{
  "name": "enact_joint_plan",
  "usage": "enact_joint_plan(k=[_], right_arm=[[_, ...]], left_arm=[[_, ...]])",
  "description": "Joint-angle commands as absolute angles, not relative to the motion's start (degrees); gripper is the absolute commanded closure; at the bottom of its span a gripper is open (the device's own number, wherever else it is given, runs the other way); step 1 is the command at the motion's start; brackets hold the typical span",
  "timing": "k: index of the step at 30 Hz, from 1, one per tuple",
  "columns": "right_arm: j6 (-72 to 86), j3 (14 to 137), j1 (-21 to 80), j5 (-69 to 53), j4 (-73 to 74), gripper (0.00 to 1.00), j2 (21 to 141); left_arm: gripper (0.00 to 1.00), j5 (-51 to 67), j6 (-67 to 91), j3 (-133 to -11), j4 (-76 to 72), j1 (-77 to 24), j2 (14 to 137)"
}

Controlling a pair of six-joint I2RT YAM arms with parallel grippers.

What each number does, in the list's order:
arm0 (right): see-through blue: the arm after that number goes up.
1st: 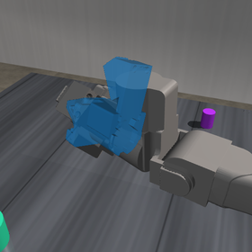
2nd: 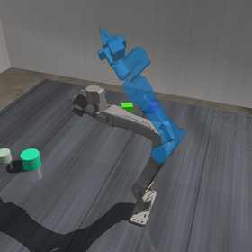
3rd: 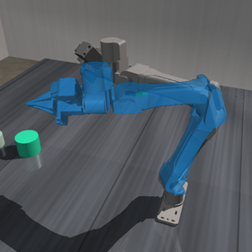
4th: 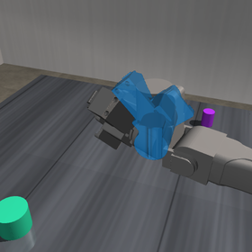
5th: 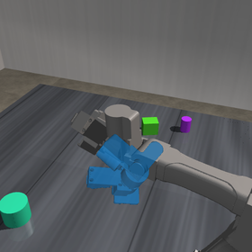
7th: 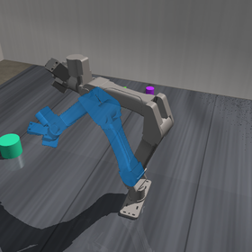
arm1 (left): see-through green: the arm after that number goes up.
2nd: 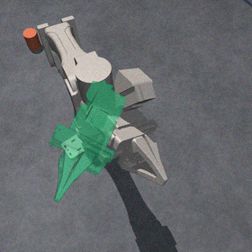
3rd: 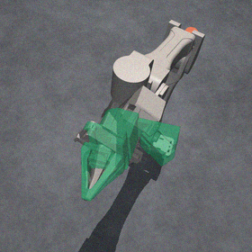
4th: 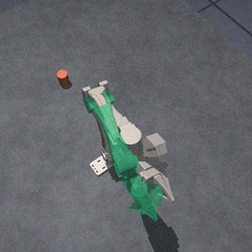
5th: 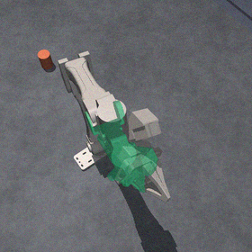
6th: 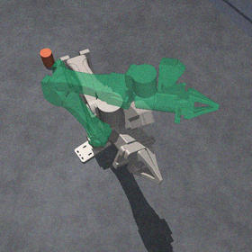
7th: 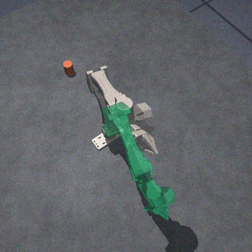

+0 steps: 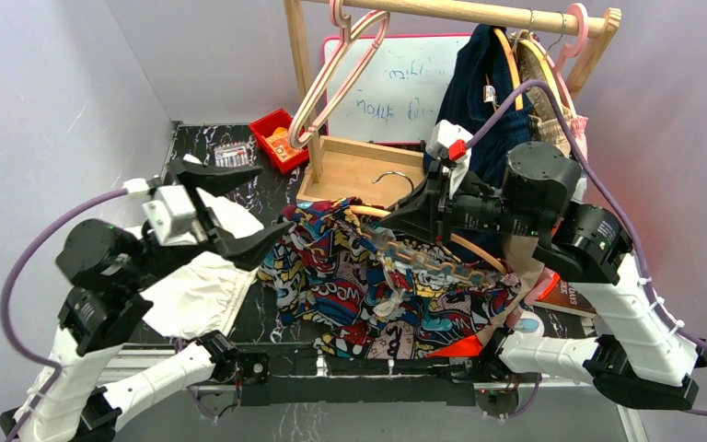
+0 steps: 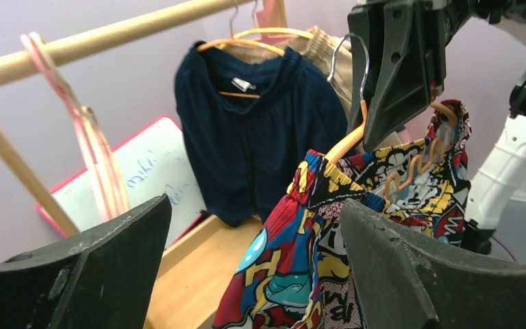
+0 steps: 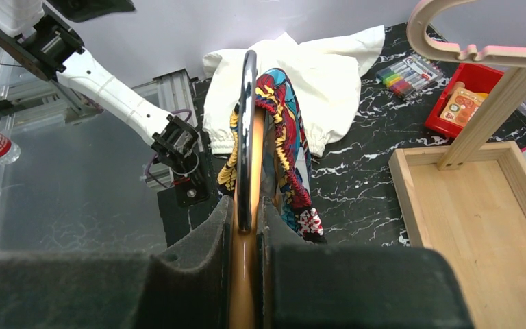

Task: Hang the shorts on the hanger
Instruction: Hang the shorts on the hanger.

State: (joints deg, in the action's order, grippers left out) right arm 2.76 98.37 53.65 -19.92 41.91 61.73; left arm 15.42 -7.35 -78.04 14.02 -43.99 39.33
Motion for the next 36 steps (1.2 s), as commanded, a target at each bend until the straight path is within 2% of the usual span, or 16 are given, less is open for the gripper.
enact_joint_plan(k=[1, 14, 27, 29, 33, 36], right_arm=[[1.8, 97.3, 53.7, -19.5, 36.2, 1.00, 60.6], [1.6, 95.9, 53.7, -21.0, 34.9, 1.00, 60.2], [1.7, 94.7, 53.7, -21.6, 33.7, 1.00, 60.2], [1.8, 94.8, 53.6, -21.9, 33.6, 1.00, 60.2], [1.9, 95.0, 53.7, -22.7, 33.4, 1.00, 60.2], [2.1, 94.9, 53.7, -23.1, 33.2, 1.00, 60.1]], left_arm=[[0.09, 20.7, -5.6, -76.7, 12.4, -43.9, 42.8], [0.23, 26.5, -3.2, -75.7, 5.9, -43.9, 49.4], [0.53, 29.8, -0.6, -74.4, 3.2, -43.9, 51.9], [0.54, 30.5, -0.5, -73.8, 3.2, -43.9, 51.8], [0.47, 33.1, -0.3, -73.0, 3.9, -43.8, 51.4], [0.47, 34.4, -0.4, -72.9, 4.9, -43.9, 51.3]])
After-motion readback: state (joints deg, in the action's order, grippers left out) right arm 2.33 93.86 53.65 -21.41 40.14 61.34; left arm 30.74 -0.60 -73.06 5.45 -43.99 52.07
